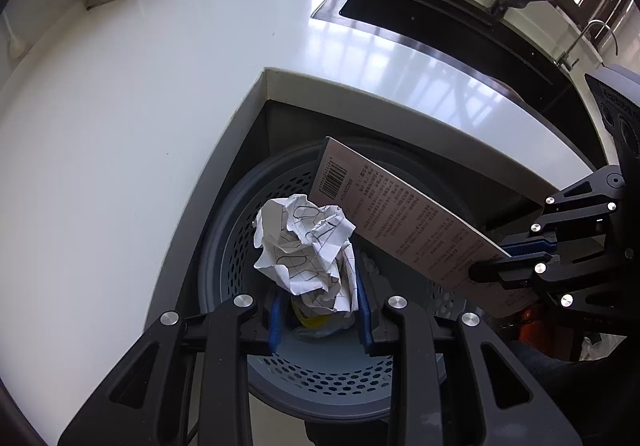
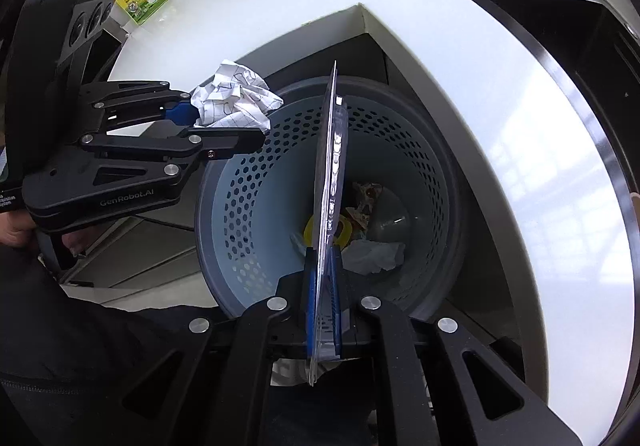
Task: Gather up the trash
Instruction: 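Carry the crumpled paper, receipt and plastic sheet over the bin with both tools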
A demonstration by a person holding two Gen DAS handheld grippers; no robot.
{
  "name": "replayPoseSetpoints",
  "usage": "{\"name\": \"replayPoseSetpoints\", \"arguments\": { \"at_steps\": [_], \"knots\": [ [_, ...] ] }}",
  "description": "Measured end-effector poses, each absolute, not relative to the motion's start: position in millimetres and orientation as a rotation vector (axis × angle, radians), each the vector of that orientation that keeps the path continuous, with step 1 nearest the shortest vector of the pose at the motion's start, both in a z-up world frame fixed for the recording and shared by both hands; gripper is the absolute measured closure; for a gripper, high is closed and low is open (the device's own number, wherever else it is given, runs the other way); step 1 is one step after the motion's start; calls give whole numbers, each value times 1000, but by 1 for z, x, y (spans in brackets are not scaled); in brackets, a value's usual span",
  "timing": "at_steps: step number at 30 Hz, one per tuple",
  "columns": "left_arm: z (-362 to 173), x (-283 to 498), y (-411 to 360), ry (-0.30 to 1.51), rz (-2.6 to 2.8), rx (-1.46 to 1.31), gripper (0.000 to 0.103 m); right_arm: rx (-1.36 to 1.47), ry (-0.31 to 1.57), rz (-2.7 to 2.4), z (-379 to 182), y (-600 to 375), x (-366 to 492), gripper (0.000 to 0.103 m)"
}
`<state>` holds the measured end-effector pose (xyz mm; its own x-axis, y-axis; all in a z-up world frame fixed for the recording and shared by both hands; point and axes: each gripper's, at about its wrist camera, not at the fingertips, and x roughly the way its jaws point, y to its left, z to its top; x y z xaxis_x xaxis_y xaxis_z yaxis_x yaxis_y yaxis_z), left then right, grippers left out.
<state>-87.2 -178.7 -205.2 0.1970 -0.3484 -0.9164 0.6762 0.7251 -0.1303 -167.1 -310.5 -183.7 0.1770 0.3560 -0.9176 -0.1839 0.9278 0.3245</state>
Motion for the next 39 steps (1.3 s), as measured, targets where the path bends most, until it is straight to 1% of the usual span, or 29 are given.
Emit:
{"name": "replayPoseSetpoints", "arguments": {
  "at_steps": [20, 39],
  "knots": [
    [-227, -94, -164, 1233, -738, 339, 75, 141, 1386, 367, -210, -302, -149, 97],
    [-268, -102, -174, 1324, -747, 430, 75, 98, 1423, 343, -241, -293, -136, 96]
  ]
}}
